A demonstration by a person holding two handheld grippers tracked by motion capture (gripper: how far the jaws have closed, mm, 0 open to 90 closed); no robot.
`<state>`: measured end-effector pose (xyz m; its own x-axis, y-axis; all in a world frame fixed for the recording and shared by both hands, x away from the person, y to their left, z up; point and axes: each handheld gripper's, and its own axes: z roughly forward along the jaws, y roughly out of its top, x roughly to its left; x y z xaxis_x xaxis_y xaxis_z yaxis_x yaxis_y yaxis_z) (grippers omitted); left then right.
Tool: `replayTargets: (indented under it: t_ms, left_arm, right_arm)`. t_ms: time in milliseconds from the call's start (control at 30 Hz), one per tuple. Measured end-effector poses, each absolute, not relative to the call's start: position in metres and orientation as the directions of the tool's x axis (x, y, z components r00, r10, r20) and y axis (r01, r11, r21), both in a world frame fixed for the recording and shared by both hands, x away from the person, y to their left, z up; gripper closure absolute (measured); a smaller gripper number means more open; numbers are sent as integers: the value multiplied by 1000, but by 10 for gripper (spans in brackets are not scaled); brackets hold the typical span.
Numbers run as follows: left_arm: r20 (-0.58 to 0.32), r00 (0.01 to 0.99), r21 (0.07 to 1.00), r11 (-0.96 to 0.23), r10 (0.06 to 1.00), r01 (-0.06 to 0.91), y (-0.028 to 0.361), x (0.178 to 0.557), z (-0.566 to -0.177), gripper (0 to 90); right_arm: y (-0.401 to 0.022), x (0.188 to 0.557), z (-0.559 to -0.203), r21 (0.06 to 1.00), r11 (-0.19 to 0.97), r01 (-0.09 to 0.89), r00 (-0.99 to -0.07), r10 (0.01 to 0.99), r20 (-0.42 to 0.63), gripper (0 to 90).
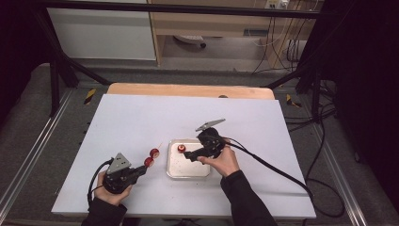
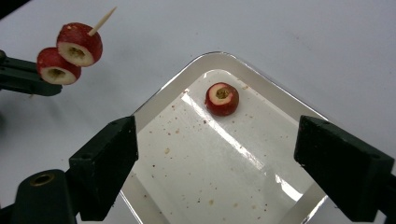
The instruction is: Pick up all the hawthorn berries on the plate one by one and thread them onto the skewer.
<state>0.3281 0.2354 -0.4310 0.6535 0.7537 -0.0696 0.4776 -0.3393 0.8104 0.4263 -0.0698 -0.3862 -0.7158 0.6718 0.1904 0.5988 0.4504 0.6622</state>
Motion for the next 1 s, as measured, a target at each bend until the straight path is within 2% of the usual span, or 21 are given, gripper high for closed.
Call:
replayTargets:
  t_ms: [200, 600, 1000]
  left_arm:
    - [-53, 641, 800, -352, 766, 486, 241, 331, -433, 879]
    - [-61, 640, 795, -350, 766, 495, 244, 333, -434, 879]
    - [-62, 644, 793, -355, 762, 495, 243, 333, -434, 879]
  right_arm:
    - [-50, 444, -387, 601, 541, 588, -743, 655, 137, 222]
    - [-21, 474, -395, 473, 668, 575, -789, 604, 107, 346]
    - [-9, 490, -411, 397, 704, 589, -793, 598, 116, 468]
